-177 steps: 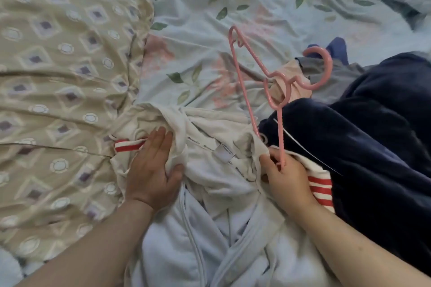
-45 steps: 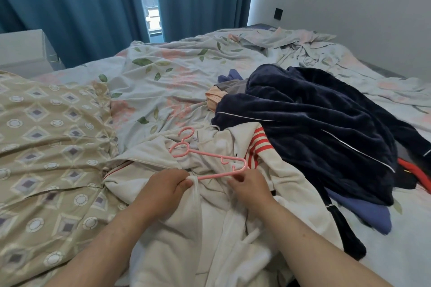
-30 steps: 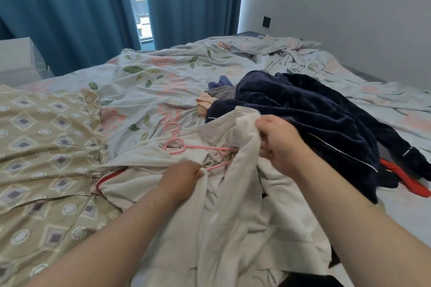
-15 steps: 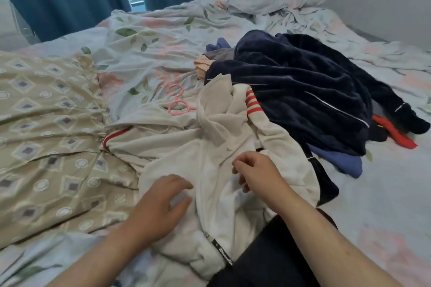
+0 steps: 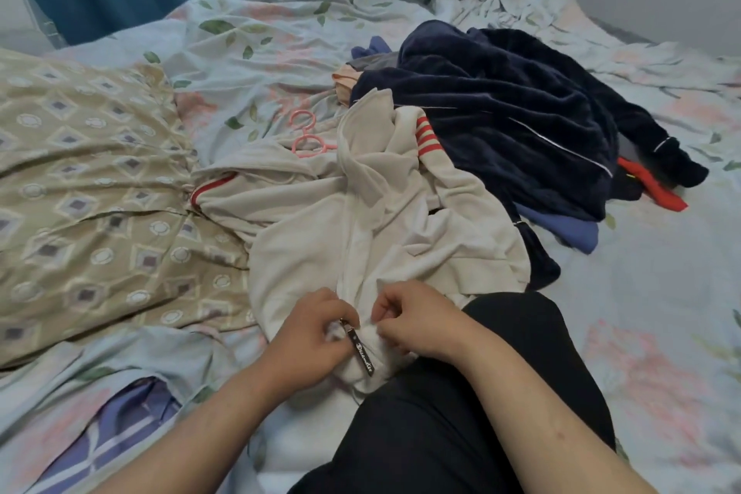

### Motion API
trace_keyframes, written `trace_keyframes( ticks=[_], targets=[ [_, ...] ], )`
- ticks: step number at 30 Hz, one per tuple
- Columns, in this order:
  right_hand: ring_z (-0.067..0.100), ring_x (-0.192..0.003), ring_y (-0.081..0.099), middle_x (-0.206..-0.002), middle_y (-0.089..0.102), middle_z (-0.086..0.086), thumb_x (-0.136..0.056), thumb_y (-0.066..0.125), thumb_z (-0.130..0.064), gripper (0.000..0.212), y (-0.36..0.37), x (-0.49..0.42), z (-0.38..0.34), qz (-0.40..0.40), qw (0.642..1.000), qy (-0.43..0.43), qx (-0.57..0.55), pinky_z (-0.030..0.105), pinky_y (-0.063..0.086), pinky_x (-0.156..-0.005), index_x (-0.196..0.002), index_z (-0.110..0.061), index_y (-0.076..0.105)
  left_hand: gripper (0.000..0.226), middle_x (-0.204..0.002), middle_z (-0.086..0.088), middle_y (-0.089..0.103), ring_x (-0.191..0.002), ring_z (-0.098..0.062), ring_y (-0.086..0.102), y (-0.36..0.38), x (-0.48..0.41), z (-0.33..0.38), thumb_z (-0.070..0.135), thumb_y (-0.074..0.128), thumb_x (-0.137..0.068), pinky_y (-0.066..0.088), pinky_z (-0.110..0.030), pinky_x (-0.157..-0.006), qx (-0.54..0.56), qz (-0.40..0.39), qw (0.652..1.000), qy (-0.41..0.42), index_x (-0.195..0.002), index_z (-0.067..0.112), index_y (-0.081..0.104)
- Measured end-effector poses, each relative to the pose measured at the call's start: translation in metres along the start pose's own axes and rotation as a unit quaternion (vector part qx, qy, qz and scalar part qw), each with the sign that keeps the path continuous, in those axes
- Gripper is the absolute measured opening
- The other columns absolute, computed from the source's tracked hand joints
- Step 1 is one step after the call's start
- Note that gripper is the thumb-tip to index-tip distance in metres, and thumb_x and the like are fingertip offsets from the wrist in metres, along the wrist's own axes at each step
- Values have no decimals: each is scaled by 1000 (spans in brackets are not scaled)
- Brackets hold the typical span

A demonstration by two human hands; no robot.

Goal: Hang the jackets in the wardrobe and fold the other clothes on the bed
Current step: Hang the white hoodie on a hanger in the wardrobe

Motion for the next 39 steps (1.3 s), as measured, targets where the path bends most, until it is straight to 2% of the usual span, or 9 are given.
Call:
trace_keyframes(
  ticks=[4,8,13,17,23,30,34,36,39],
  targets=[
    [-5,-59,53,-72,63,-12,-76,70,-16,13,2,0,-2,-28,999,-34,-2,10,44,-58,-87,-23,69,13,-81,3,55,-79,-7,55,-8,3,0,15,69,-64,39,-16,-74,67,53,995,-54,-72,25,73],
    [-5,-70,61,-80,69,-12,-76,80,-28,16,5,-3,2,-47,998,-34,-37,12,46,-68,-90,-26,73,14,-78,-17,64,-70,-14,57,-16,-1,-12,5,76,-80,44,-28,-67,179,75,971,-139,-73,-4,67],
    [-6,-61,55,-64,64,-17,-71,83,-38,16,9,-10,-2,-20,998,-39,-43,10,42,-60,-70,-29,70,9,-82,-5,76,-73,-11,69,-17,-3,-11,-4,72,-80,53,-20,-65,319,62,927,-188,-75,3,75],
    [-4,-55,53,-58,63,-15,-72,84,-32,18,9,-13,-2,-33,997,-24,-67,11,42,-54,-62,-27,69,18,-74,-5,74,-68,-11,68,-17,-8,-7,-3,78,-75,53,-21,-63,299,47,934,-191,-72,15,78],
    [-3,-38,44,-44,52,-15,-78,81,-22,21,4,-9,-4,-58,992,-12,-112,8,31,-38,-64,-21,65,17,-70,-4,73,-65,-9,67,-18,-19,0,-1,77,-76,51,-18,-61,269,60,944,-181,-70,15,77],
    [-2,-41,45,-46,54,-14,-78,82,-20,22,1,-8,-3,-74,988,-3,-135,11,35,-40,-67,-21,63,8,-71,-7,73,-66,-9,66,-37,-37,-7,1,75,-80,53,-18,-63,283,148,927,-193,-75,8,75],
    [1,-47,46,-52,54,-13,-72,84,-24,24,6,-6,-5,-107,989,-17,-99,15,38,-47,-65,-23,61,5,-79,-12,74,-71,-13,67,-38,-38,-6,2,74,-81,53,-21,-66,309,106,925,-193,-80,7,76],
    [-2,-48,46,-52,54,-14,-71,84,-27,24,5,-7,-7,-67,992,-35,-105,12,38,-48,-63,-23,62,6,-79,-11,75,-71,-13,68,-37,-36,-4,4,76,-80,54,-21,-65,301,83,932,-186,-78,10,77],
    [0,-51,47,-56,55,-12,-74,84,-27,19,-3,-14,-8,34,977,-49,-205,13,39,-52,-69,-20,67,11,-73,-9,74,-68,-13,68,-36,-35,0,3,79,-76,54,-23,-64,294,57,937,-179,-75,14,77]
  ],
)
Point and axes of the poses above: each hand's wrist, its own x-axis away from the middle knuckle, its own y-axis out of the palm, z = x × y, the point moved 4 cm from there along -x, towards the middle knuckle
